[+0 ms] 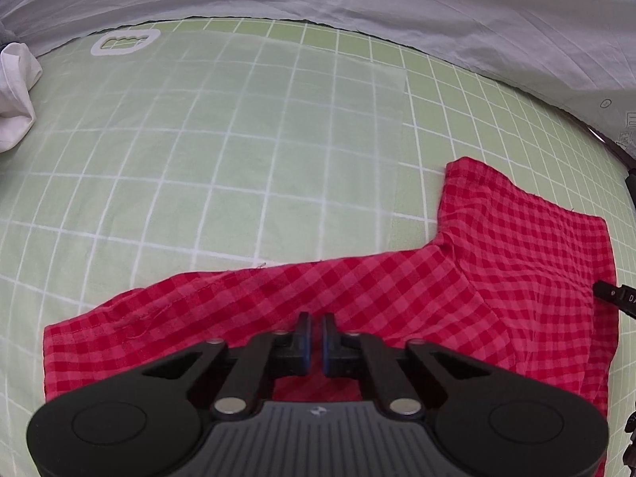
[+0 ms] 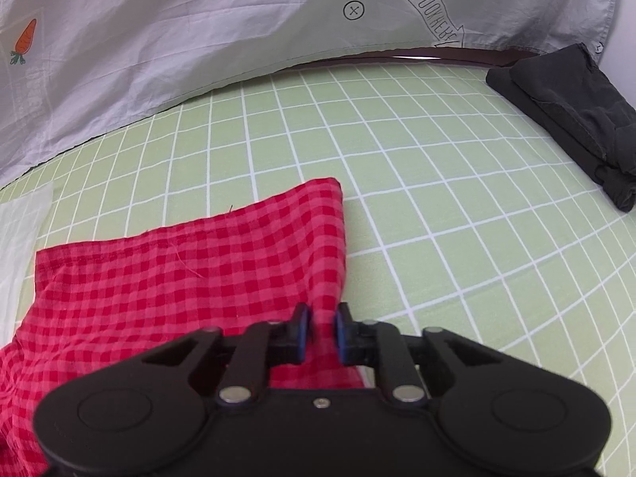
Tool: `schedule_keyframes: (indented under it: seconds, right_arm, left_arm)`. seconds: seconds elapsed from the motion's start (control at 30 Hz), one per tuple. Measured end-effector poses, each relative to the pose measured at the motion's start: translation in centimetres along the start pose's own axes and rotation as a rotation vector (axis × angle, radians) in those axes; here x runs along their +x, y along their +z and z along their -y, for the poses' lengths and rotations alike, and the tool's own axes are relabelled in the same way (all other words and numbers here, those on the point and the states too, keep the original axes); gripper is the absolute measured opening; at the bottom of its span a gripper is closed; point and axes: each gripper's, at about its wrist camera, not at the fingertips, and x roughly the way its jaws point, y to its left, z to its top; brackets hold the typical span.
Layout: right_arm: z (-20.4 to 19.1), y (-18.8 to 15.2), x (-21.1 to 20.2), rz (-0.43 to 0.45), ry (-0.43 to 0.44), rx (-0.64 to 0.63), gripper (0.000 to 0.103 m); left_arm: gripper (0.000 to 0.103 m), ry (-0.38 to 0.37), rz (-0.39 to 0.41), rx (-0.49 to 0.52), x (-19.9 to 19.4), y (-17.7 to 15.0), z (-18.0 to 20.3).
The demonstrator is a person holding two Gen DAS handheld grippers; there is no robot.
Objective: Fold clothes
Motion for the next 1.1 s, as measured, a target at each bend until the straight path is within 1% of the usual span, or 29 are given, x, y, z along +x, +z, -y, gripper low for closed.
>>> schedule_keyframes:
  seconds: [0.03,0.1,0.23,0.27,0.3,0.33,0.37,0.4,0.43,0.47,0.5,0.53,0.57,0.6,0.67,0.7,0.73,0.8,0.87,0.97,1.03,1.1]
  right_arm:
    - [0.4,-0.2,-0.6,0.014,0.004,0.012,0.003]
    - [1.0,-0.5,-1.9,0.048,0.0,0.03,0.003]
    - [2.4,-2.0,-5.6,0.128,-0.081,0.035,0.002]
    - [2.8,-2.4,-5.5,0.11,-0.098,0.043,0.003]
    - [3.2,-2.9,-5.4,0.09,-0.115,0.051,0.005]
    - [3.6,-3.3,-5.3,0.069,-0.132,0.06,0.01]
    - [4.1,-3.8,-5.1,0.049,-0.149,0.068,0.016]
    - [4.5,-4.3,-5.0,0.029,-0.166,0.077,0.032]
    - [4.7,-4.4,-5.2,0.041,-0.163,0.09,0.044]
    - [4.9,-4.4,-5.4,0.055,-0.159,0.103,0.048]
    - [4.8,-4.3,-5.7,0.073,-0.159,0.102,0.057]
    - [4.5,-4.1,-5.8,0.089,-0.161,0.095,0.069]
    - [4.3,-3.9,-6.0,0.104,-0.163,0.088,0.074]
    - [4.0,-3.8,-6.0,0.115,-0.159,0.078,0.079]
    - [3.4,-3.5,-5.9,0.127,-0.145,0.057,0.079]
    - [3.0,-3.4,-5.7,0.124,-0.139,0.049,0.081]
    - [2.7,-3.4,-5.4,0.119,-0.135,0.039,0.082]
    - [2.2,-3.4,-4.9,0.105,-0.134,0.018,0.082]
    - [2.0,-3.4,-4.3,0.092,-0.139,0.007,0.083]
    - [1.9,-3.4,-3.5,0.073,-0.15,0.007,0.083]
    - [2.0,-3.4,-2.9,0.062,-0.161,0.017,0.083]
    - [2.2,-3.5,-2.5,0.053,-0.168,0.027,0.083]
  left_arm:
    - [0.0,-0.004,-0.001,0.01,-0.1,-0.3,0.2]
    - [0.0,-0.019,-0.004,0.015,-0.6,-1.0,0.3]
    - [0.0,-0.029,0.014,0.021,-2.2,-2.5,0.3]
    - [0.0,-0.03,0.01,0.011,-2.4,-2.9,0.0]
    - [0.0,-0.033,0.004,-0.005,-2.4,-3.2,-0.3]
    - [0.0,-0.039,-0.003,-0.028,-2.5,-3.5,-0.7]
    - [0.0,-0.044,-0.008,-0.051,-2.6,-3.8,-1.1]
    - [0.0,-0.049,-0.007,-0.071,-2.8,-3.9,-1.4]
    - [0.0,-0.054,0.0,-0.083,-3.0,-3.8,-1.6]
    - [0.0,-0.059,0.008,-0.094,-3.3,-3.7,-1.8]
    - [0.0,-0.065,0.02,-0.105,-3.7,-3.5,-1.9]
    - [0.0,-0.07,0.031,-0.116,-4.1,-3.2,-2.0]
    - [0.003,-0.076,0.038,-0.13,-4.3,-2.9,-2.0]
    - [0.01,-0.085,0.042,-0.149,-4.4,-2.5,-2.1]
    - [0.02,-0.102,0.046,-0.207,-4.1,-1.5,-2.0]
    - [0.022,-0.109,0.046,-0.238,-4.0,-1.0,-2.0]
    - [0.024,-0.112,0.039,-0.274,-3.7,-0.4,-2.0]
    - [0.035,-0.116,0.013,-0.359,-2.8,0.6,-2.1]
    - [0.042,-0.115,-0.009,-0.432,-2.0,1.4,-2.0]
    - [0.042,-0.113,-0.037,-0.523,-0.5,2.5,-1.8]
    - [0.045,-0.118,-0.046,-0.584,0.3,3.1,-1.6]
    - [0.055,-0.088,-0.052,-0.626,0.8,3.6,-1.5]
